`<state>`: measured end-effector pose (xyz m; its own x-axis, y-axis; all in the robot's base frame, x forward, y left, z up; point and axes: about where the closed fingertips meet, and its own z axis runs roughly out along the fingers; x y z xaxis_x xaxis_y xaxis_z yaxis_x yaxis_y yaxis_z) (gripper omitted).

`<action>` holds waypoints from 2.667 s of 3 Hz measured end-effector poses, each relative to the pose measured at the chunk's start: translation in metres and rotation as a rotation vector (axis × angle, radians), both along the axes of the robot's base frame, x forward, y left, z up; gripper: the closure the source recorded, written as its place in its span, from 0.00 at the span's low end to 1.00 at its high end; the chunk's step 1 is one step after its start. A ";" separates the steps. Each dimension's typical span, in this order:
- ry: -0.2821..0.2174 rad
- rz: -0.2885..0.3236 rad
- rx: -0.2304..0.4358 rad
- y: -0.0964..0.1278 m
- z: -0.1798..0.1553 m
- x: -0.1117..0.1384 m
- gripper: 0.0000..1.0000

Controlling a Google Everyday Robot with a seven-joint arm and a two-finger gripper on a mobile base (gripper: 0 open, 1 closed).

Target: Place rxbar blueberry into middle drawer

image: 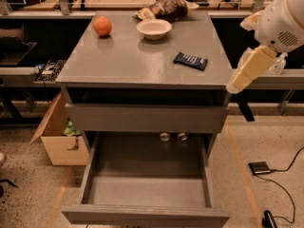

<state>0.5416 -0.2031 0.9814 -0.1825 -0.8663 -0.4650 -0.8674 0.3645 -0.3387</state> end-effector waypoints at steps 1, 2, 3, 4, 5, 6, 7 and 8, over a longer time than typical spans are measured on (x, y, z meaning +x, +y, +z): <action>-0.058 -0.026 0.114 0.002 -0.020 0.054 0.00; -0.093 -0.091 0.204 -0.002 -0.046 0.103 0.00; -0.088 -0.181 0.282 -0.008 -0.077 0.141 0.00; -0.041 -0.253 0.350 -0.004 -0.099 0.168 0.00; 0.013 -0.294 0.390 0.006 -0.116 0.191 0.00; 0.049 -0.294 0.407 0.022 -0.125 0.207 0.00; 0.077 -0.288 0.410 0.037 -0.134 0.218 0.00; 0.102 -0.285 0.413 0.049 -0.143 0.226 0.18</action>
Offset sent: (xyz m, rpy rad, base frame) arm 0.1627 -0.0132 -0.0760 0.3175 -0.1401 -0.1846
